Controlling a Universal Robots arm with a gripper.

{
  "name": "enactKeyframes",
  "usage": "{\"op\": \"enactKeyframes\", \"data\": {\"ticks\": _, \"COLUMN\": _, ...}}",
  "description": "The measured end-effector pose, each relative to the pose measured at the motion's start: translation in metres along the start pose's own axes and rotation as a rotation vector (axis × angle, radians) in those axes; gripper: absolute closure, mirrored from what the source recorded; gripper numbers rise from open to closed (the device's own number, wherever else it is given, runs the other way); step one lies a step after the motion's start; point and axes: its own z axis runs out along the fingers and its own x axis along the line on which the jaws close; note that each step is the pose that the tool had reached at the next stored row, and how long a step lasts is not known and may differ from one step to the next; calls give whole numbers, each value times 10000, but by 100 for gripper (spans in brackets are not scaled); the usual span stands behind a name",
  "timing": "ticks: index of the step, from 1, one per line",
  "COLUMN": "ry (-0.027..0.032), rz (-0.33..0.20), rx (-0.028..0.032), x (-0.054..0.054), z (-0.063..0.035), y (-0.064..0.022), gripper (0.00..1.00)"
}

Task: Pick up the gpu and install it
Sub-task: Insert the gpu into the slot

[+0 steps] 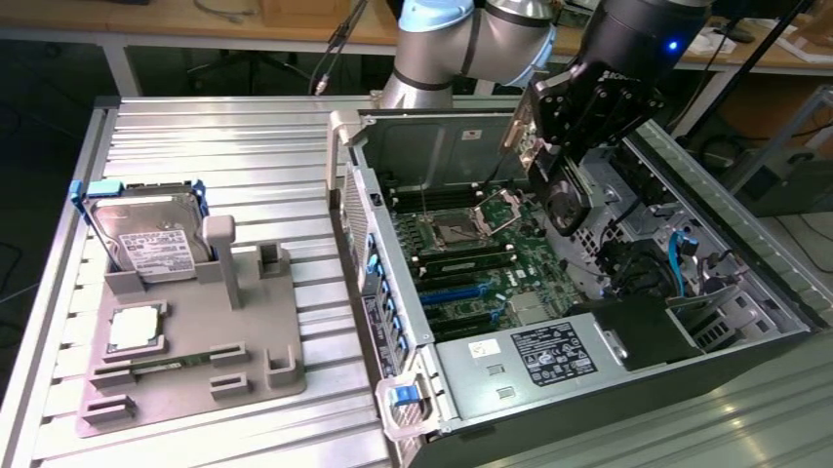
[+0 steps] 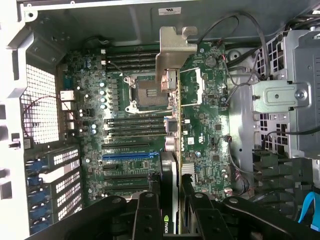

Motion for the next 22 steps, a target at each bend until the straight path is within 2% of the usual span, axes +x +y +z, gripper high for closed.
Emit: {"op": "enactKeyframes", "data": {"ticks": 22, "ry": 12, "rz": -218, "rx": 0, "x": 0, "z": 0, "y": 0, "gripper": 73}}
